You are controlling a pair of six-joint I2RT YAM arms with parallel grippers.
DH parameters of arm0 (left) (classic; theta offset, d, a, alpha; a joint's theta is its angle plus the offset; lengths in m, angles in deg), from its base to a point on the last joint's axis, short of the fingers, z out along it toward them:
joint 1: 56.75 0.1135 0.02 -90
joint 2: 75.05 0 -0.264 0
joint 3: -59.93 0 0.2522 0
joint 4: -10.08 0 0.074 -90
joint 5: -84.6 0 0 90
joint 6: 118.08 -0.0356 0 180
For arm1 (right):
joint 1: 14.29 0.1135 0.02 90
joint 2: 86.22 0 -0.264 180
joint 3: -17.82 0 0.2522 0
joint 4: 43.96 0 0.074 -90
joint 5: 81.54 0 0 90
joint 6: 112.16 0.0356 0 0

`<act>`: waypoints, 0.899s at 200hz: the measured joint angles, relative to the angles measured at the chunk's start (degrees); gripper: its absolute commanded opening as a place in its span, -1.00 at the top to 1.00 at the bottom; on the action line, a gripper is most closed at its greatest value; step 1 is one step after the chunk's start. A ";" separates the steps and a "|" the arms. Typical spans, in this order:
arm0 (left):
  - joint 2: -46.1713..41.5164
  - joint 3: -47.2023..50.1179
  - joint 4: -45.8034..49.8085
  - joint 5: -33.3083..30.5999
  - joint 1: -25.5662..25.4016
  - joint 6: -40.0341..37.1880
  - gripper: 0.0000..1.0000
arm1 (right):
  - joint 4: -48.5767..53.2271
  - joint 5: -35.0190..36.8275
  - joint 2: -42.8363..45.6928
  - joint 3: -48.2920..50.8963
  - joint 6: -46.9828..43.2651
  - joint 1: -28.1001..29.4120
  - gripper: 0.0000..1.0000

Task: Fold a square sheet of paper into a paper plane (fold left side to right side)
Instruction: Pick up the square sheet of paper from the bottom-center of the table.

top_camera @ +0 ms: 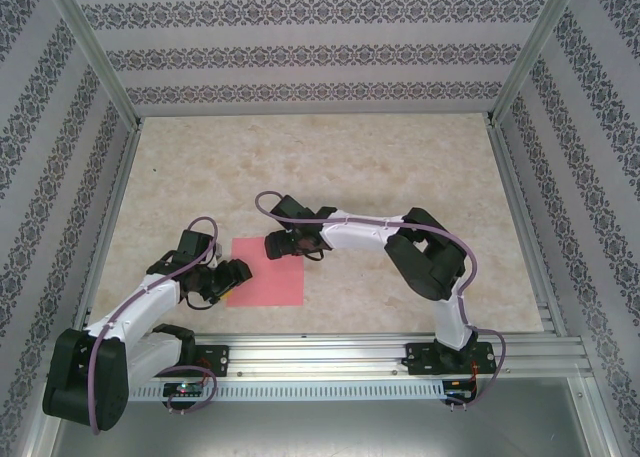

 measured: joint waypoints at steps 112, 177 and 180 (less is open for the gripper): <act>0.13 0.35 -2.08 0.39 -0.72 0.22 -0.34 | -4.09 -12.85 -1.07 -0.76 2.82 3.39 0.00; -1.44 -0.31 -1.95 0.17 -0.76 0.76 -0.37 | -14.43 -20.24 -0.28 6.69 6.78 0.90 0.35; -1.55 -0.48 -1.90 0.17 -0.76 0.76 -0.37 | -14.80 -20.46 -0.09 7.02 6.82 0.68 0.36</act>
